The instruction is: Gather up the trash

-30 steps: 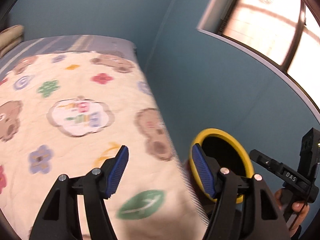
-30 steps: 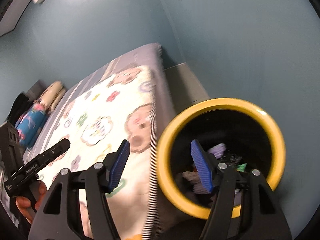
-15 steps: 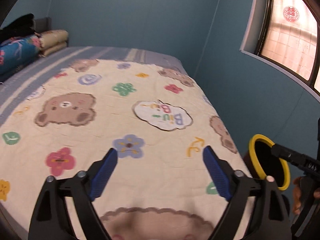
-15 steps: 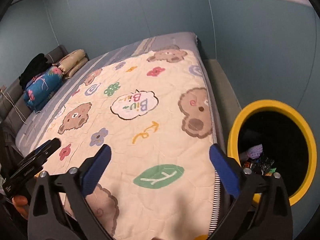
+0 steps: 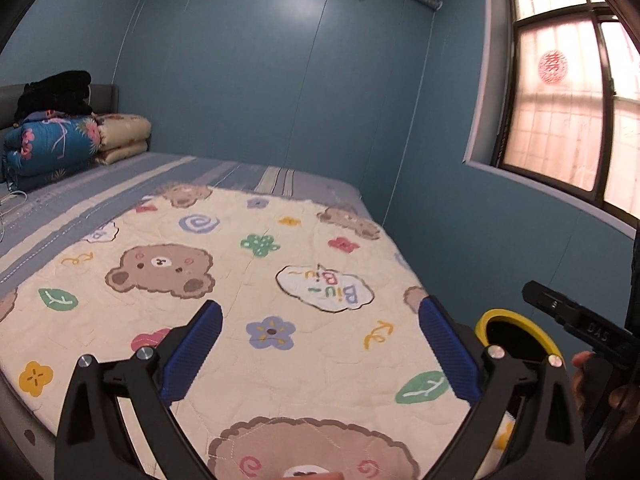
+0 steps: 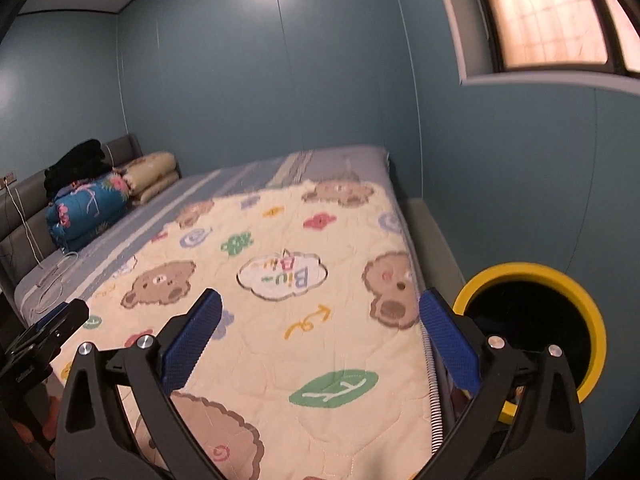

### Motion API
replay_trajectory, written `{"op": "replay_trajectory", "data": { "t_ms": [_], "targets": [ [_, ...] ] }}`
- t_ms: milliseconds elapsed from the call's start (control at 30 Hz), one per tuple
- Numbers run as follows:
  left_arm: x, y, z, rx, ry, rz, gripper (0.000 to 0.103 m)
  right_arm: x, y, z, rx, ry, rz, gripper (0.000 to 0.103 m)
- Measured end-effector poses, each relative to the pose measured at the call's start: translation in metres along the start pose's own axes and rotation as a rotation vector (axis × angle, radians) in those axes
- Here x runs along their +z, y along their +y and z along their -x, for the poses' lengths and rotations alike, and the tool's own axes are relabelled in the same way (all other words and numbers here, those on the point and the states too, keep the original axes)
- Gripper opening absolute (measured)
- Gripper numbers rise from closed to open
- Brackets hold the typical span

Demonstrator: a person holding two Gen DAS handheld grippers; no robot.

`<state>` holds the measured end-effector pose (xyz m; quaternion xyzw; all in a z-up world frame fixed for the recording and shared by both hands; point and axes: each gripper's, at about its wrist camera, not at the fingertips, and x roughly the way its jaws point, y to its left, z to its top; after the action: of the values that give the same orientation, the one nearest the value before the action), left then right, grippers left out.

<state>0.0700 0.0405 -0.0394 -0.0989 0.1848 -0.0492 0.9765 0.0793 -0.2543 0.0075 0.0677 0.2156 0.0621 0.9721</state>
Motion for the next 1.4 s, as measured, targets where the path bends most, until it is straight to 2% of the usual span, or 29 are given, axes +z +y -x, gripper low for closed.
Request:
{"op": "replay_trajectory", "data": {
  "t_ms": [100, 267, 400, 667, 1400],
  "targets": [
    [-0.003, -0.008, 0.013, 0.0, -0.021, -0.011, 0.095, -0.003, 0.006, 0.024, -0.058, -0.098, 0.035, 0.095],
    [-0.006, -0.017, 0.029, 0.016, -0.063, -0.03, 0.095, -0.008, 0.012, 0.045, -0.12, -0.183, 0.063, 0.095],
    [-0.008, -0.019, 0.035, 0.023, -0.076, -0.039, 0.095, -0.011, 0.01, 0.05, -0.106, -0.181, 0.053, 0.095],
    [-0.014, -0.014, 0.031, 0.019, -0.05, -0.02, 0.095, -0.021, 0.011, 0.042, -0.084, -0.138, 0.038, 0.095],
    [-0.019, -0.016, 0.025, 0.011, -0.032, -0.029, 0.095, -0.029, 0.008, 0.029, -0.081, -0.111, 0.02, 0.095]
  ]
}}
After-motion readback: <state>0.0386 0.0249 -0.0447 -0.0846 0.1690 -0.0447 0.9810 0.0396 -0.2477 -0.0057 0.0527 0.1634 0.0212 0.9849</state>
